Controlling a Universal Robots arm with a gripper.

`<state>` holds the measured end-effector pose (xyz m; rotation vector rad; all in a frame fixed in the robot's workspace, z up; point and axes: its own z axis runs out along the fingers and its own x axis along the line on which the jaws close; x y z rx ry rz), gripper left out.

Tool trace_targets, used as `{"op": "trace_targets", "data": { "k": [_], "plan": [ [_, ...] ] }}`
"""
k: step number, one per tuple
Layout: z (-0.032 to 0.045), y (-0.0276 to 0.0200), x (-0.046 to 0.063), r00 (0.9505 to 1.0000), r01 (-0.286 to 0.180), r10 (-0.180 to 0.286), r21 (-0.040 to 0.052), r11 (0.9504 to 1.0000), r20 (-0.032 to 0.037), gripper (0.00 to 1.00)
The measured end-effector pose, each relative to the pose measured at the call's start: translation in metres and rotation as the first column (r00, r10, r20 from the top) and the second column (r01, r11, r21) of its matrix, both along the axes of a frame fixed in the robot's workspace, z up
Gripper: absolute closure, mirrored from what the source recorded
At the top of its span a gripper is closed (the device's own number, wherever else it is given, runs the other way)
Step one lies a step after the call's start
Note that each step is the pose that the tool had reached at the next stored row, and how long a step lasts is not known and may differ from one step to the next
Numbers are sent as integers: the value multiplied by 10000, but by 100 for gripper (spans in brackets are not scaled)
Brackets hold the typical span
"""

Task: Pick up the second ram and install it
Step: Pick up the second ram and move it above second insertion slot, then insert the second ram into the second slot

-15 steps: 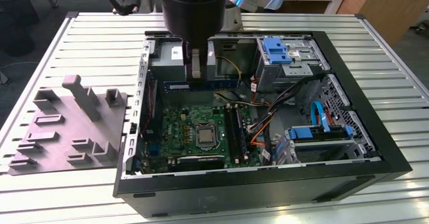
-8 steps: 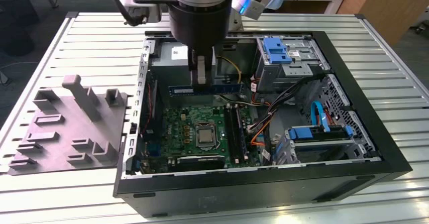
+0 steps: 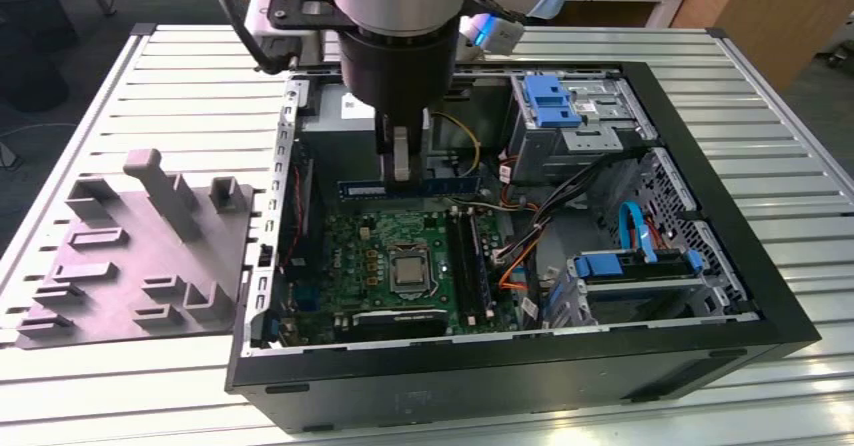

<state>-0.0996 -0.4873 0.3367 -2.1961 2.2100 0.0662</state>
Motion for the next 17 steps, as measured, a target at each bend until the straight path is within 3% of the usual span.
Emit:
{"op": "trace_targets", "data": {
  "k": [6, 17],
  "plan": [
    [-94, -11, 0, 10000, 51, -51, -5, 10000, 0, 86],
    [-144, -28, 1, 10000, 90, -90, -7, 10000, 0, 86]
  ]
}}
